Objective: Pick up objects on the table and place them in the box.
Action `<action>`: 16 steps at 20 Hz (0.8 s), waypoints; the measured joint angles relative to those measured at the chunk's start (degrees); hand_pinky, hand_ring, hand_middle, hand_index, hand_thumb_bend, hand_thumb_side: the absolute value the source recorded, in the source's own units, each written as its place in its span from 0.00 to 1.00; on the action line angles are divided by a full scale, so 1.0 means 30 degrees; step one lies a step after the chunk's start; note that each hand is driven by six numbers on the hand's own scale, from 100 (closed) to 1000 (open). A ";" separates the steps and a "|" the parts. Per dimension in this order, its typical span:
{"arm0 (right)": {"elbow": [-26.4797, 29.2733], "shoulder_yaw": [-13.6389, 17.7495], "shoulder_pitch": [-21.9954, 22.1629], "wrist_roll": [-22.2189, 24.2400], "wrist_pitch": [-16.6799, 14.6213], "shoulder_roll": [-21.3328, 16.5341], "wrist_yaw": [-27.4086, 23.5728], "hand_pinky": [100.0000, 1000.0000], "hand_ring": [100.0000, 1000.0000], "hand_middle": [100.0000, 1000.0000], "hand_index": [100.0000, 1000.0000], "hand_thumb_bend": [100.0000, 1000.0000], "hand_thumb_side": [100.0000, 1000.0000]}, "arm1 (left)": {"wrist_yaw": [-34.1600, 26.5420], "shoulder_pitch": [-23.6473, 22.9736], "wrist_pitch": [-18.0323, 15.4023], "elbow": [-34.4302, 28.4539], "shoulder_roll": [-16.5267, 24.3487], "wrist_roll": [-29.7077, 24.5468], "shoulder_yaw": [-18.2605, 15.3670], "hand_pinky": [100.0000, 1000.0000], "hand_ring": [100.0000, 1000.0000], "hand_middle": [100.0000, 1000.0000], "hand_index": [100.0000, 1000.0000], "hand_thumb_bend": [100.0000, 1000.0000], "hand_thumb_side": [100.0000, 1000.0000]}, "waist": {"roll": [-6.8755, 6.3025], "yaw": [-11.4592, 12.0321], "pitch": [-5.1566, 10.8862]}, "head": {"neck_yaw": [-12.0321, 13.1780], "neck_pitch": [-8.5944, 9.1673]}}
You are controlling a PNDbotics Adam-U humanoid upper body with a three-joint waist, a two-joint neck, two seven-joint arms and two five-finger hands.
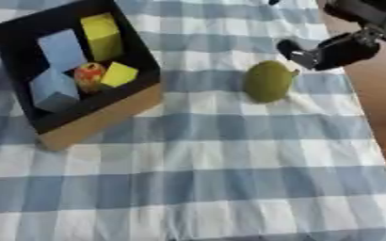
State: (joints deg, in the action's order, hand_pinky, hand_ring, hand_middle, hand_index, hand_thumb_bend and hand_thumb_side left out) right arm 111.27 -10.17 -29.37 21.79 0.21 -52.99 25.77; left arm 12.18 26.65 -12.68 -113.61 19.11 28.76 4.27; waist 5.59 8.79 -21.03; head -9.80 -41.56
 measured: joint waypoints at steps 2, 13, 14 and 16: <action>0.0136 0.0092 0.0643 -0.0010 0.0010 -0.0100 0.0156 0.89 0.93 0.75 0.94 0.12 0.00 | 0.0003 -0.0001 0.0022 0.0000 0.0000 0.0019 -0.0001 0.72 0.85 0.74 0.78 0.42 0.62 | -0.0048 0.0000 0.0000 | 0.0042 0.0001; -0.1550 0.0011 0.1568 -0.0180 0.0205 0.0105 0.2050 0.89 0.94 0.76 0.94 0.21 0.01 | 0.0003 -0.0001 0.0163 0.0000 -0.0003 -0.0024 -0.0003 0.72 0.85 0.75 0.77 0.42 0.62 | -0.0139 0.0096 0.0000 | 0.0076 0.0006; -0.1903 -0.0071 0.1568 -0.0179 0.0176 0.0187 0.2262 0.89 0.94 0.76 0.94 0.21 0.02 | 0.0002 -0.0001 0.0182 0.0000 -0.0003 -0.0023 -0.0002 0.72 0.85 0.75 0.77 0.41 0.62 | -0.0153 0.0119 0.0000 | 0.0075 0.0006; -0.2639 -0.0232 0.1547 -0.0172 0.0073 0.0356 0.2605 0.90 0.94 0.76 0.94 0.22 0.03 | -0.0002 -0.0001 0.0231 0.0000 -0.0004 -0.0047 0.0000 0.72 0.85 0.75 0.77 0.41 0.62 | -0.0181 0.0139 0.0000 | 0.0066 0.0006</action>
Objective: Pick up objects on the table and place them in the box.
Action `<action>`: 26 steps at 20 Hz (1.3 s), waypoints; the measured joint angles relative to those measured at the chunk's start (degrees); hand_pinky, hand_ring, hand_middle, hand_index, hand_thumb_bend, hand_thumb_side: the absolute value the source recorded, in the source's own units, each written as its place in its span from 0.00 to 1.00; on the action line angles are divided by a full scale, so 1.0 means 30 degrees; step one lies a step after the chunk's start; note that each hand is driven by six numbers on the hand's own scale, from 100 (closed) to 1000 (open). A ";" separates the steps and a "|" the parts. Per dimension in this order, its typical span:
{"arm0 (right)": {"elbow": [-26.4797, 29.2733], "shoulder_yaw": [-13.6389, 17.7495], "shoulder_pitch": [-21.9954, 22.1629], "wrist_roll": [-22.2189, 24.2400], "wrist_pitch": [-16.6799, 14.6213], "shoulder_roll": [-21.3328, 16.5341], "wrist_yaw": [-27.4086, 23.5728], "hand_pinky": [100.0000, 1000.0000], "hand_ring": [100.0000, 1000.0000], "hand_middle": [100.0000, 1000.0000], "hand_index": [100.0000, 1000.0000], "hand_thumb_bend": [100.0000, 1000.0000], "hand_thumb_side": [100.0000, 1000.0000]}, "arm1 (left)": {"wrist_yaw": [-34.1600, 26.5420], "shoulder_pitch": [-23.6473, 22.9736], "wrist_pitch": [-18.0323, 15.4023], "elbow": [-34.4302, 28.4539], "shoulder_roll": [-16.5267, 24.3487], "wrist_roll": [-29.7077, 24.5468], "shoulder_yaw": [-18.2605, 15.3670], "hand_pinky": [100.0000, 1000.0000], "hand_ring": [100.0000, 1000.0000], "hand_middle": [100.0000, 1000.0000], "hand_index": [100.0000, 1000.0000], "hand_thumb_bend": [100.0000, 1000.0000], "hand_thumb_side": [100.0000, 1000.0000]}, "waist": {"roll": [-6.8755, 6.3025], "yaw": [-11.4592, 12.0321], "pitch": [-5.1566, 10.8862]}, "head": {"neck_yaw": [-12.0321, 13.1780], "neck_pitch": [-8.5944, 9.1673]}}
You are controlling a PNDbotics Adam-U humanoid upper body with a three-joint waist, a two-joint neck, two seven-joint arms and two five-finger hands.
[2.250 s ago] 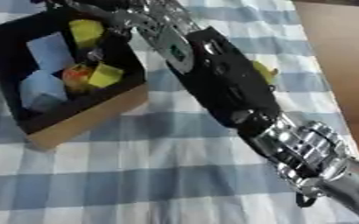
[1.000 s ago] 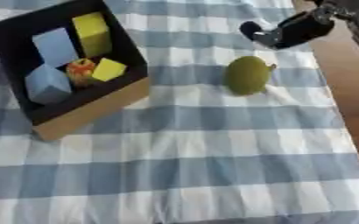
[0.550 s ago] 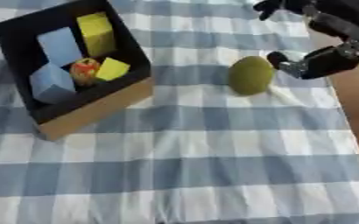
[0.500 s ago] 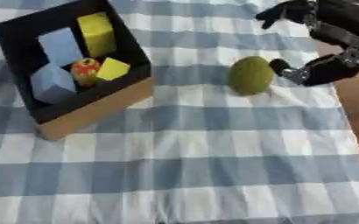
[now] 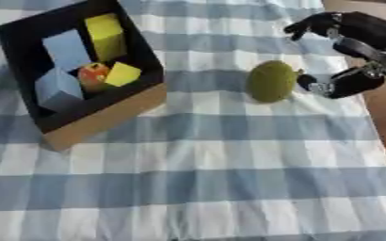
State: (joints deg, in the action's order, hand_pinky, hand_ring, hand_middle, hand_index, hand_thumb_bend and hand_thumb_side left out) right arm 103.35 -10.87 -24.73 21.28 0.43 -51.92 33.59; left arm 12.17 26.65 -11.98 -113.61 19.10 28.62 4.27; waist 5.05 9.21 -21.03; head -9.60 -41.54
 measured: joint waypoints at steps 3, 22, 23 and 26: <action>-0.1050 -0.0190 -0.0250 0.0015 -0.0199 0.0294 0.0354 0.90 0.94 0.78 0.95 0.21 0.05 | -0.0015 0.0000 0.0044 0.0000 -0.0004 -0.0043 0.0007 0.72 0.86 0.75 0.77 0.41 0.63 | -0.0006 0.0039 0.0000 | -0.0011 0.0001; -0.5274 -0.1349 -0.2527 0.0973 -0.1613 0.1889 0.1006 0.90 0.93 0.68 0.90 0.21 0.09 | -0.0184 0.0013 0.0228 0.0000 -0.0024 -0.0241 0.0027 0.72 0.86 0.75 0.77 0.41 0.63 | -0.0006 0.0338 -0.0011 | -0.0057 0.0003; -0.5498 -0.1385 -0.2641 0.1071 -0.1693 0.1975 0.1044 0.89 0.92 0.62 0.86 0.21 0.04 | -0.0185 0.0017 0.0232 0.0000 -0.0025 -0.0251 0.0027 0.72 0.86 0.75 0.77 0.41 0.63 | -0.0006 0.0339 -0.0012 | -0.0064 -0.0001; -0.6001 -0.1444 -0.2889 0.1264 -0.1857 0.2170 0.1027 0.86 0.86 0.52 0.79 0.16 0.11 | -0.0186 0.0032 0.0211 0.0000 -0.0032 -0.0292 0.0028 0.72 0.86 0.75 0.77 0.41 0.63 | -0.0006 0.0348 -0.0012 | -0.0073 -0.0022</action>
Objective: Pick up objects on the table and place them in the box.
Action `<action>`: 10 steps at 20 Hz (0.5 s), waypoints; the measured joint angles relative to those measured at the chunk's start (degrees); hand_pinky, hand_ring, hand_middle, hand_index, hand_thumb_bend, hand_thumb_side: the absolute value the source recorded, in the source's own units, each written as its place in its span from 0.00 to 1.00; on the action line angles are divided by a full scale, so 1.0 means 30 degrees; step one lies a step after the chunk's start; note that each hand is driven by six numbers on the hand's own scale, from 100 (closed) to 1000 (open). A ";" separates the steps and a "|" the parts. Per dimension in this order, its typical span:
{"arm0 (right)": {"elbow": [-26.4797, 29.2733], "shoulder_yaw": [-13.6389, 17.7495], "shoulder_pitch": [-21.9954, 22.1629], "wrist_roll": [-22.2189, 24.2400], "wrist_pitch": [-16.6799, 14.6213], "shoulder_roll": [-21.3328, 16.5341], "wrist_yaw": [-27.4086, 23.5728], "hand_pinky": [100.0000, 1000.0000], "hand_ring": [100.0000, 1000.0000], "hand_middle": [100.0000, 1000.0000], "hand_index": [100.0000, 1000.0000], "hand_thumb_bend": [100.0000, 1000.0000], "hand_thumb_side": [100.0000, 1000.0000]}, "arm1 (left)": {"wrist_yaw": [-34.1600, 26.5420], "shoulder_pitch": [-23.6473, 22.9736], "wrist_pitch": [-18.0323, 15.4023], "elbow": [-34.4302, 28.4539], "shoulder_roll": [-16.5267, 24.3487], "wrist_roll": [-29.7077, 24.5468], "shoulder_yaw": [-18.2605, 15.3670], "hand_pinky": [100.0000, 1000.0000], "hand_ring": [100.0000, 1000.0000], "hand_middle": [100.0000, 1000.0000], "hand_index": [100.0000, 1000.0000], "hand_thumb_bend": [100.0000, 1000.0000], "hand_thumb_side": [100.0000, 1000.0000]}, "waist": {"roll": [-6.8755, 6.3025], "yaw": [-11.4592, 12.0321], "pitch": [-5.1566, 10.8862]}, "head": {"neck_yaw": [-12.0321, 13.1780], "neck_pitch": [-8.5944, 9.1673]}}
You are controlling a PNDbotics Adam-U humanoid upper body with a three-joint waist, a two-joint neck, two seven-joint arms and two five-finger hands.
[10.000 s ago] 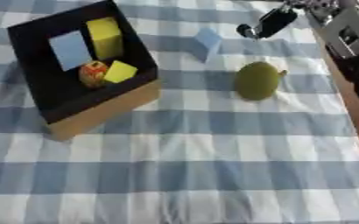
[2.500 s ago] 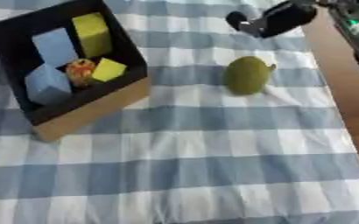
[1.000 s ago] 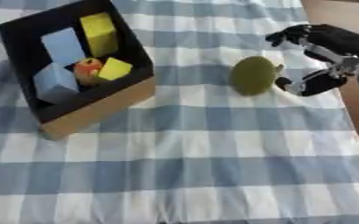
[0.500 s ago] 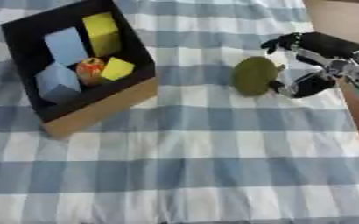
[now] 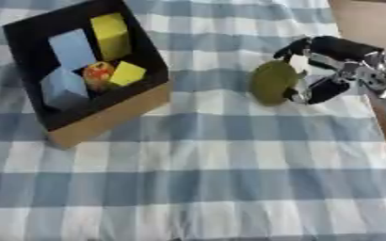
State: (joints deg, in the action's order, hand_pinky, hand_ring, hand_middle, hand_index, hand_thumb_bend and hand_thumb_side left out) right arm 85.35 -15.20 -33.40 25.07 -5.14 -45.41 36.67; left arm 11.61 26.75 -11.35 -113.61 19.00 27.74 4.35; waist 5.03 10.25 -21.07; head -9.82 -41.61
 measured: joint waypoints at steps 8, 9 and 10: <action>-0.0460 0.0159 -0.0303 -0.0554 0.0408 0.0278 -0.1277 0.77 0.71 0.34 0.61 0.00 0.09 | 0.0000 0.0019 -0.0005 0.0000 -0.0092 -0.0065 0.0000 0.72 0.86 0.75 0.77 0.40 0.63 | 0.0000 0.0009 0.0000 | 0.0027 -0.0056; -0.0461 0.0175 -0.0304 -0.0721 0.0411 0.0281 -0.1386 0.77 0.70 0.32 0.59 0.00 0.08 | 0.0000 0.0020 -0.0003 0.0000 -0.0116 -0.0067 0.0000 0.72 0.86 0.75 0.77 0.40 0.63 | 0.0000 0.0009 0.0000 | 0.0027 -0.0058; -0.0458 0.0201 -0.0304 -0.0905 0.0390 0.0291 -0.1495 0.76 0.68 0.31 0.58 0.00 0.07 | 0.0000 0.0021 -0.0001 0.0000 -0.0137 -0.0069 0.0001 0.72 0.86 0.75 0.77 0.40 0.63 | 0.0000 0.0008 0.0000 | 0.0028 -0.0062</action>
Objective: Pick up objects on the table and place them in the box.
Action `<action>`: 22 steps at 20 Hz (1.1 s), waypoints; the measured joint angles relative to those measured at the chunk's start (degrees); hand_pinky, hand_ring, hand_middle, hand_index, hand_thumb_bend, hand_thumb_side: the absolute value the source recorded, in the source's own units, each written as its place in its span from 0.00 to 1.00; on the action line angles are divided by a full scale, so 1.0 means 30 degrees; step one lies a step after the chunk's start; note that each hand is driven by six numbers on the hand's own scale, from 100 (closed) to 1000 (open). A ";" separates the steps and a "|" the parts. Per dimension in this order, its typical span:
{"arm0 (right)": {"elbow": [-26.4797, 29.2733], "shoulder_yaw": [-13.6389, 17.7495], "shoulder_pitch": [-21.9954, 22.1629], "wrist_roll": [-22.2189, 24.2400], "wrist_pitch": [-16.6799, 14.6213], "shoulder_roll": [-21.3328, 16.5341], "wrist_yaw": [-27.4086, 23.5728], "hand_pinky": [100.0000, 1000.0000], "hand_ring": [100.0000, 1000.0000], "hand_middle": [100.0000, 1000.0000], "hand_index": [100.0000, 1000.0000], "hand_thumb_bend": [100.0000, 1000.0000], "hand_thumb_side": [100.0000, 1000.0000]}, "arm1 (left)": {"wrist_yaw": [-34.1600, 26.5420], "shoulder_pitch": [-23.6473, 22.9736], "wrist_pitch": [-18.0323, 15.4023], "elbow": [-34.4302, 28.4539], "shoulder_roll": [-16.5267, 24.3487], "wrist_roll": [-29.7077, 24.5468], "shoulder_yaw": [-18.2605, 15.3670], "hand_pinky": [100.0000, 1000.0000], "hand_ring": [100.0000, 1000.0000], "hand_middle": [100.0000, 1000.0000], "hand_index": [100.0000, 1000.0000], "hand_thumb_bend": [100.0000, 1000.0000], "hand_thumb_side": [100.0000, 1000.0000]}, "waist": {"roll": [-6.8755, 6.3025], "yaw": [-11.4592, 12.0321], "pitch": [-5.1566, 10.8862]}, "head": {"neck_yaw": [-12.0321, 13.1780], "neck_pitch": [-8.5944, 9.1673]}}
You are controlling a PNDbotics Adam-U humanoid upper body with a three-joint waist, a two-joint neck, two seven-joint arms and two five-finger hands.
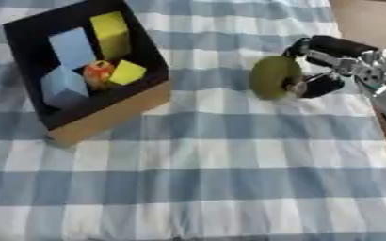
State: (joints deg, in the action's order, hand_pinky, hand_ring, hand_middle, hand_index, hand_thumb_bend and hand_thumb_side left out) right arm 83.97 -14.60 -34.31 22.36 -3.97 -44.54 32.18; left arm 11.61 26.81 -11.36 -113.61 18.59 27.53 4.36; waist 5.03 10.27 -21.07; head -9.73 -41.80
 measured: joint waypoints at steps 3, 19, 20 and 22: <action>0.0201 0.0159 0.0001 -0.0613 -0.0191 0.0028 -0.0505 0.75 0.66 0.28 0.55 0.00 0.02 | 0.0000 0.0001 0.0001 0.0000 -0.0002 -0.0002 0.0000 0.72 0.86 0.75 0.77 0.40 0.63 | 0.0000 -0.0016 0.0000 | 0.0003 -0.0031; 0.5028 0.1772 -0.1707 -0.2816 -0.0204 -0.0631 -0.2045 0.74 0.65 0.26 0.55 0.00 0.00 | 0.0007 -0.0025 0.0015 0.0000 0.0002 0.0001 -0.0002 0.72 0.86 0.75 0.77 0.40 0.63 | 0.0000 -0.0255 0.0012 | -0.0061 -0.0159; 0.5152 0.1703 -0.2182 -0.2776 -0.0215 -0.0631 -0.2059 0.74 0.65 0.26 0.55 0.00 0.00 | 0.0008 -0.0025 0.0016 0.0000 0.0002 0.0001 -0.0002 0.72 0.86 0.75 0.77 0.40 0.63 | 0.0000 -0.0249 0.0012 | -0.0119 -0.0159; 0.5267 0.1447 -0.3253 -0.2613 -0.0275 -0.0545 -0.2096 0.74 0.65 0.26 0.54 0.00 0.00 | 0.0008 -0.0025 0.0016 0.0000 0.0002 0.0001 -0.0002 0.72 0.86 0.75 0.77 0.40 0.62 | 0.0000 -0.0206 0.0012 | -0.0225 -0.0159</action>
State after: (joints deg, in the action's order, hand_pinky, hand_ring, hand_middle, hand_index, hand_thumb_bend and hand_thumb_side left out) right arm 99.77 -10.26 -44.07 14.52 -4.80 -46.17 25.89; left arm 11.64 26.73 -11.31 -113.61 18.60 27.53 4.35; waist 5.03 9.66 -21.03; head -10.41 -42.28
